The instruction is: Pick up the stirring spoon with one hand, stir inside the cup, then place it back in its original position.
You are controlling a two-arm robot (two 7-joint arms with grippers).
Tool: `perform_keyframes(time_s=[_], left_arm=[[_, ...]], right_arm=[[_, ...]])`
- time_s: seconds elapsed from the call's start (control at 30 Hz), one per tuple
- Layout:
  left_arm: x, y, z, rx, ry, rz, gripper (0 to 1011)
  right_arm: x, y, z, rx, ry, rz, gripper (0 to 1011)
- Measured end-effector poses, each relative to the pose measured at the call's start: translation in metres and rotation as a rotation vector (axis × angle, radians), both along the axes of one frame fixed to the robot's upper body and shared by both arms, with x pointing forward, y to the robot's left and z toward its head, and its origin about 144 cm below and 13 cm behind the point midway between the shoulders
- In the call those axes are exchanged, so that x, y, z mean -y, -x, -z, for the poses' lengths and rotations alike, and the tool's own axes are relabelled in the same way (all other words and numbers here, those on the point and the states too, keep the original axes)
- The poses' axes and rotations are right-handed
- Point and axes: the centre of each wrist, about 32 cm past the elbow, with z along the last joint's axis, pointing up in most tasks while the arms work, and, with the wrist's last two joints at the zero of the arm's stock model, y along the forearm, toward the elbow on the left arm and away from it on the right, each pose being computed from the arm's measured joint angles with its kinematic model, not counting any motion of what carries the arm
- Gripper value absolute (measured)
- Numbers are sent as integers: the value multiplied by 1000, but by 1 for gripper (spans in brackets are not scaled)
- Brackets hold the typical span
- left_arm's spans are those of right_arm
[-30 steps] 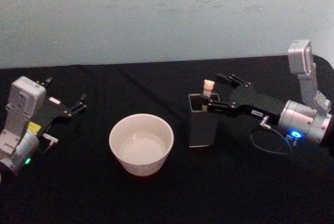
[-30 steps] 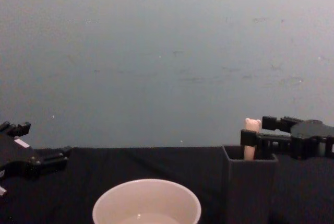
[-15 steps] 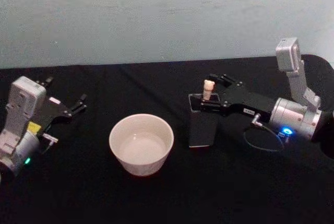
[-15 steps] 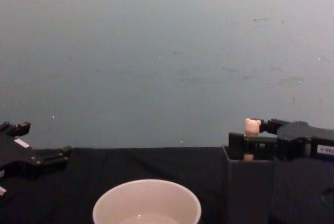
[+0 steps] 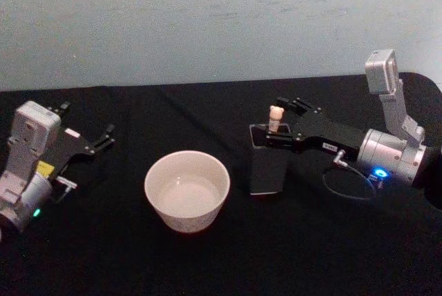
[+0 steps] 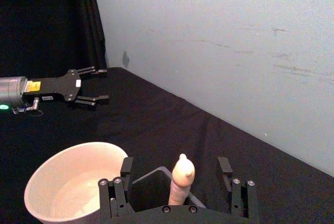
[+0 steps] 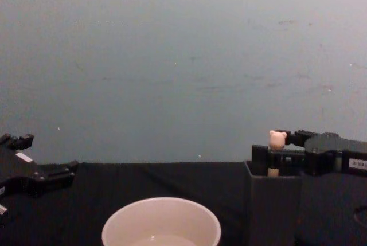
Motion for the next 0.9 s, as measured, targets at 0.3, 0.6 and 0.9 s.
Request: perform_keyframes(time_s=[0.3,0.6,0.9], left_arm=[[0,0,0,0,0,0,1001],[0,0,0,0,0,0,1001],[0,0,0,0,0,0,1002]], right_arm=[[0,0,0,1,-1,0,848],[1,0,0,1,-2,0,561],[1,0,0,1,-3,0,300]])
